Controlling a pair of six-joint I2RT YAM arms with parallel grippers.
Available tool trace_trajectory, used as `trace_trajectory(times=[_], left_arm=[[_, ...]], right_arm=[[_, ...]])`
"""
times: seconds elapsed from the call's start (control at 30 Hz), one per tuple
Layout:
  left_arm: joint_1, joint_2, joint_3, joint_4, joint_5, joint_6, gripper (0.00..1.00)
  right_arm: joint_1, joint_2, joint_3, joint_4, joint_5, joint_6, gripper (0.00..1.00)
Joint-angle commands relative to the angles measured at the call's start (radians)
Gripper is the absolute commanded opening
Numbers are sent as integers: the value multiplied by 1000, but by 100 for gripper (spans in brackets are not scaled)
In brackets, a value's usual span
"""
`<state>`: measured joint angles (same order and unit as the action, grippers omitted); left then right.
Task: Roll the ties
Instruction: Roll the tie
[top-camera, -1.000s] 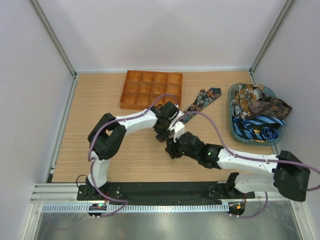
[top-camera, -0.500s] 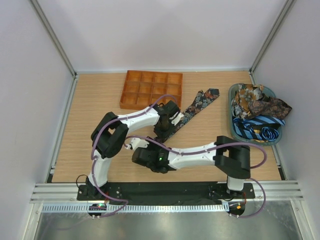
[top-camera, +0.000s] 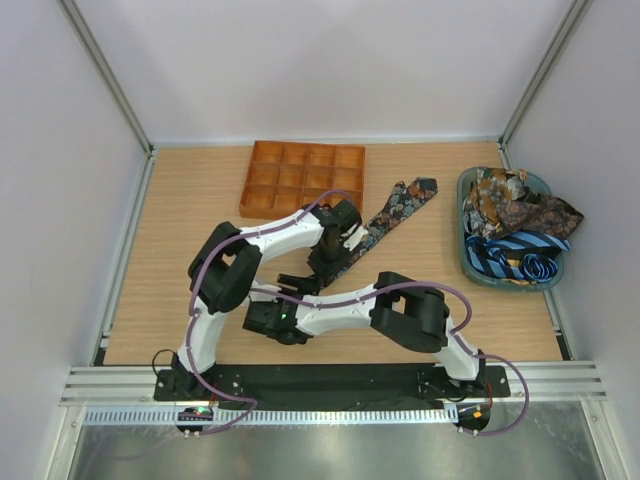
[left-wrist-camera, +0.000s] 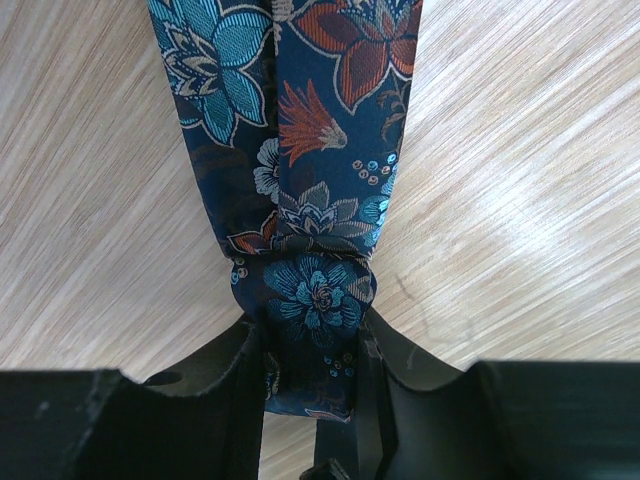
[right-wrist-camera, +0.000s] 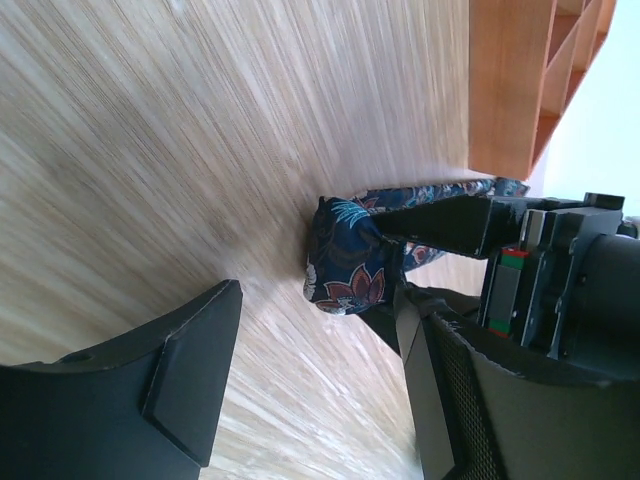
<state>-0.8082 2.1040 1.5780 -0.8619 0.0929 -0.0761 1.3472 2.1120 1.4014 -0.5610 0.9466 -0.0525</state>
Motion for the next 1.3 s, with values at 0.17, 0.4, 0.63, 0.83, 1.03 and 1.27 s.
trace_trajectory(times=[0.17,0.4,0.63,0.83,1.03,1.27], left_arm=[[3,47,23,-101,62,-19,24],[3,62,57,-157,39,-14,25],[1,87,97,-224,27,-22,26],[3,88,106,-246,7,-22,28],[3,86,112,-236,7,-22,30],[3,36,99,-186,11,-24,47]], right_arm=[[-6,74,68,-77,92,-43,70],[-31,126,87,-102,86,-40,69],[-37,175,146,-198,55,42,65],[-51,213,186,-276,43,126,48],[-51,218,186,-287,14,171,33],[-48,177,160,-235,-23,154,27]])
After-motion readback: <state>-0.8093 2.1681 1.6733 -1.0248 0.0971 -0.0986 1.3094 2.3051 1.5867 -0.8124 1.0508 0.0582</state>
